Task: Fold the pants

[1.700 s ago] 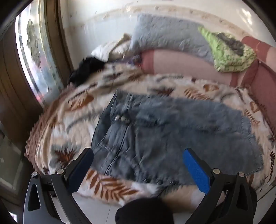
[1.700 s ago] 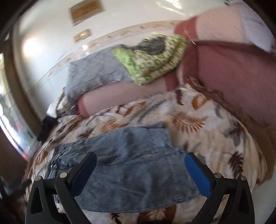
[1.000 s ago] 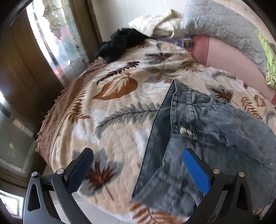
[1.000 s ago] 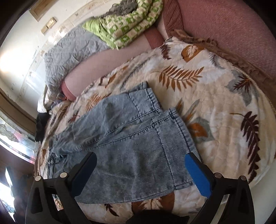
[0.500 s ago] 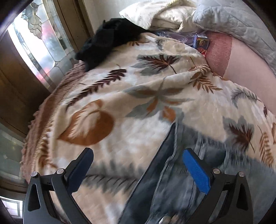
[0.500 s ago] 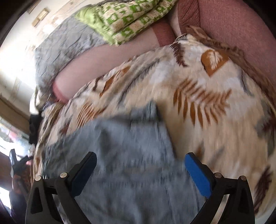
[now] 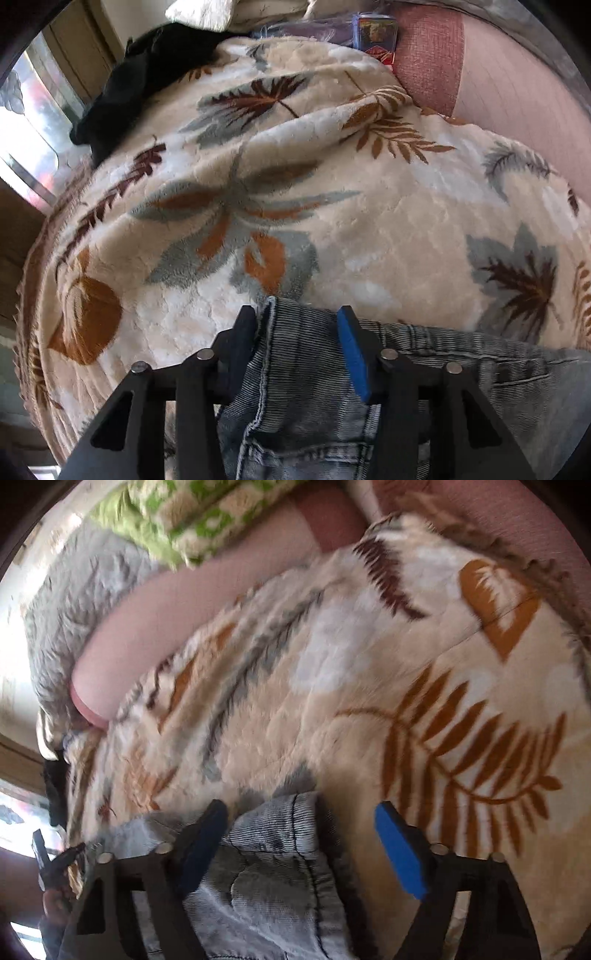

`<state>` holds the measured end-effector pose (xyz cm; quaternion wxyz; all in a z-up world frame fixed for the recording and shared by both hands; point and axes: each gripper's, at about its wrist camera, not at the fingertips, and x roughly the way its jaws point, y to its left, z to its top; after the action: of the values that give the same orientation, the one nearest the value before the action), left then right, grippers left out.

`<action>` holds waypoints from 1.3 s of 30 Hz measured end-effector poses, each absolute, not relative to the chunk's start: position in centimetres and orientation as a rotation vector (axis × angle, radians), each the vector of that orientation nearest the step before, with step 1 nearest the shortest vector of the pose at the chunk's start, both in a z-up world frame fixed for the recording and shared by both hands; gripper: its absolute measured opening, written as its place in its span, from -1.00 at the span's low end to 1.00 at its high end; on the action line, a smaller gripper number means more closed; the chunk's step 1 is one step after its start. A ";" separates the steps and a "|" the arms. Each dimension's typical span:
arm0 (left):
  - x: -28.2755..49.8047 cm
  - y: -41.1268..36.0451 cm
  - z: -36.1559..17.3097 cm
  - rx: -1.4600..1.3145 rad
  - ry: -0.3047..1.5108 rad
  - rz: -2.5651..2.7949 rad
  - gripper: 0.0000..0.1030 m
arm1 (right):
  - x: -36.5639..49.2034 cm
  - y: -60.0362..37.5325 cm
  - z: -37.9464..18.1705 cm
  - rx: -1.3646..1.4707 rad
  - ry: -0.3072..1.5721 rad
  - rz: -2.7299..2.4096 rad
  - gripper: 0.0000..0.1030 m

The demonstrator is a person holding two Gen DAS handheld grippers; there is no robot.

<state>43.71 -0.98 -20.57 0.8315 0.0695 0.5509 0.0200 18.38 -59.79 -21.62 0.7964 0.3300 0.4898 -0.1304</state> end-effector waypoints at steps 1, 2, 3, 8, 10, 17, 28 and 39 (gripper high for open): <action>43.5 -1.2 -20.6 0.180 1.155 0.038 -0.39 | 18.8 -59.6 -22.1 0.710 1.062 -0.278 0.38; 43.4 -1.5 -20.6 0.199 1.148 0.041 -0.46 | 18.9 -59.5 -22.5 0.704 1.061 -0.274 0.23; 43.1 -1.5 -20.6 0.210 1.141 0.045 -0.62 | 19.2 -59.3 -22.9 0.700 1.060 -0.271 -0.04; 42.3 -0.8 -18.4 0.188 1.102 0.015 -0.85 | 19.9 -57.9 -22.5 0.592 1.091 -0.342 -0.63; 41.5 -0.9 -16.5 0.198 1.064 -0.011 -0.86 | 19.2 -57.4 -20.4 0.539 1.048 -0.346 -0.63; 38.2 0.7 -9.3 0.074 0.927 -0.074 -0.87 | 17.2 -57.7 -11.6 0.523 0.832 -0.318 -0.63; 22.2 7.1 -6.7 0.063 0.765 -0.128 -0.98 | 5.4 -55.5 -10.9 0.542 0.766 -0.278 -0.63; 11.3 14.4 -14.6 -0.037 0.959 -0.100 -0.98 | -7.5 -53.5 -19.2 0.693 0.904 -0.229 -0.63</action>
<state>11.26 14.39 -14.61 0.8859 -0.0178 0.4610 -0.0480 -7.53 -53.49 -19.22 0.8358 0.3274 0.4272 -0.1082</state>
